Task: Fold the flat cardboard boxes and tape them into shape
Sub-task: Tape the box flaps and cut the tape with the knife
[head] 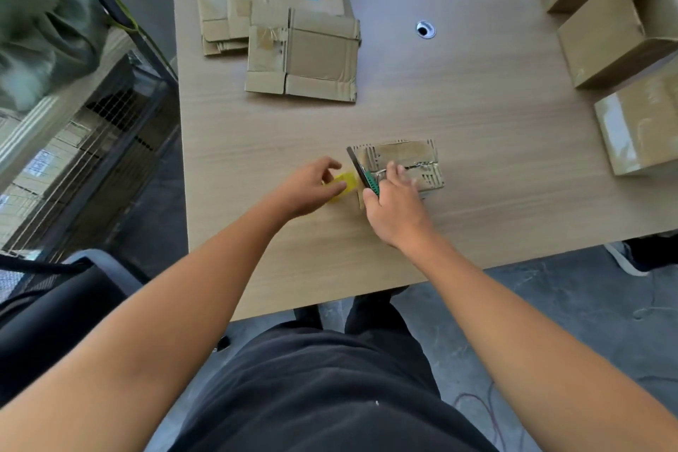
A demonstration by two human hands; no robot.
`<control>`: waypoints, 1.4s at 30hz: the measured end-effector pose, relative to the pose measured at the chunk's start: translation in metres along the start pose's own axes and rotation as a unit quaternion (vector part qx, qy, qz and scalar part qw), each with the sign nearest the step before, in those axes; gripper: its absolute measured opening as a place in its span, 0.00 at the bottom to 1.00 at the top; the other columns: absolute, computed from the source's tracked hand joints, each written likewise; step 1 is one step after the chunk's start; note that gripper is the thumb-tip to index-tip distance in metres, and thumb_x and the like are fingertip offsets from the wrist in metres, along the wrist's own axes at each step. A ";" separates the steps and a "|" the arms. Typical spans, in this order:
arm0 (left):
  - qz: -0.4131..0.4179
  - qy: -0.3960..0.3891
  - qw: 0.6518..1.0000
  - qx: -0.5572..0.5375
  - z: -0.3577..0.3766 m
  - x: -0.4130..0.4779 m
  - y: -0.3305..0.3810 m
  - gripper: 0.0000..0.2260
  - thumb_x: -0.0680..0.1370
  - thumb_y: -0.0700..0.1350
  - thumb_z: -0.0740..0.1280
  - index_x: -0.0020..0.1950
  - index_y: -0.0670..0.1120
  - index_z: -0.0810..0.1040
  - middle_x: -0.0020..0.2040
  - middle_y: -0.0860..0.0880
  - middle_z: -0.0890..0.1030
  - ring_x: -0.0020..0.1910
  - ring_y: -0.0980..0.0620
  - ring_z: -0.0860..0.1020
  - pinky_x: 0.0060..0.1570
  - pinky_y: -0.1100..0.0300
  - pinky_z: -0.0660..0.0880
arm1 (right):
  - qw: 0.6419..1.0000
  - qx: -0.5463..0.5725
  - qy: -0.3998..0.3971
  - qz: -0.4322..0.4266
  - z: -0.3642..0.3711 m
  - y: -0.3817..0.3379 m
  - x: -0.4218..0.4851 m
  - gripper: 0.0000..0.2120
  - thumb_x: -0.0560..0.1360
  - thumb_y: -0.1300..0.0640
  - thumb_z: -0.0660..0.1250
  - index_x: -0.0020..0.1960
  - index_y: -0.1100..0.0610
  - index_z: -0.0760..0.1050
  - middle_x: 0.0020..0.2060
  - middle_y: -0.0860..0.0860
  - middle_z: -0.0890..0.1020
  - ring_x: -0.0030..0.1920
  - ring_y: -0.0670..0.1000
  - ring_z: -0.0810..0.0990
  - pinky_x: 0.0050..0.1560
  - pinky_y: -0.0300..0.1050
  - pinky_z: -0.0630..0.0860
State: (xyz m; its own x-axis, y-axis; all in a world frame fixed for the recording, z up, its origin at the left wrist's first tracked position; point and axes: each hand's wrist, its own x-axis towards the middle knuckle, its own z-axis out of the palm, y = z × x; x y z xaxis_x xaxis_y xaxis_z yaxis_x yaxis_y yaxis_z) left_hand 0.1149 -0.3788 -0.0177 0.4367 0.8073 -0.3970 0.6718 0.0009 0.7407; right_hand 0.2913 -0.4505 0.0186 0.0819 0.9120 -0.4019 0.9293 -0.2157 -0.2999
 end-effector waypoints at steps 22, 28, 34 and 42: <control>0.091 0.082 0.976 0.182 -0.054 -0.029 0.007 0.04 0.80 0.53 0.67 0.49 0.53 0.78 0.59 0.53 0.74 0.50 0.48 0.78 0.48 0.51 0.76 | 0.992 -0.066 -0.098 0.033 0.003 -0.011 -0.004 0.24 0.82 0.48 0.56 0.69 0.62 0.75 0.77 0.60 0.29 0.79 0.58 0.29 0.77 0.54 0.31; 0.069 0.033 0.997 -0.006 -0.090 0.013 0.029 0.05 0.78 0.45 0.65 0.43 0.51 0.77 0.67 0.50 0.78 0.66 0.49 0.75 0.65 0.57 0.69 | 0.972 0.229 0.045 -0.014 -0.014 0.004 -0.024 0.20 0.77 0.36 0.62 0.62 0.47 0.78 0.64 0.53 0.80 0.68 0.57 0.74 0.67 0.59 0.72; 0.027 -0.170 0.972 -0.160 -0.062 0.045 0.046 0.10 0.77 0.30 0.56 0.46 0.37 0.77 0.61 0.31 0.79 0.64 0.45 0.76 0.56 0.66 0.73 | 0.948 0.199 0.249 0.023 0.022 0.000 -0.011 0.18 0.74 0.48 0.74 0.53 0.62 0.78 0.55 0.55 0.76 0.60 0.56 0.71 0.63 0.58 0.72; 0.047 -0.127 0.977 -0.166 -0.019 0.001 0.019 0.10 0.71 0.39 0.58 0.45 0.38 0.78 0.45 0.44 0.79 0.46 0.53 0.75 0.48 0.64 0.70 | 0.952 0.089 0.289 -0.052 0.034 0.033 -0.006 0.19 0.70 0.55 0.77 0.55 0.65 0.78 0.64 0.59 0.75 0.65 0.61 0.73 0.66 0.55 0.72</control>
State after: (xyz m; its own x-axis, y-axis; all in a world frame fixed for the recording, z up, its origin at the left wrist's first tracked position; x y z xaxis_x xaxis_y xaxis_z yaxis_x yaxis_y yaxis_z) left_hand 0.1166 -0.3667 0.0063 0.6498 0.6401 -0.4099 0.4088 0.1603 0.8984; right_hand 0.3090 -0.4746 -0.0188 0.2253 0.9600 0.1661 0.8721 -0.1227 -0.4737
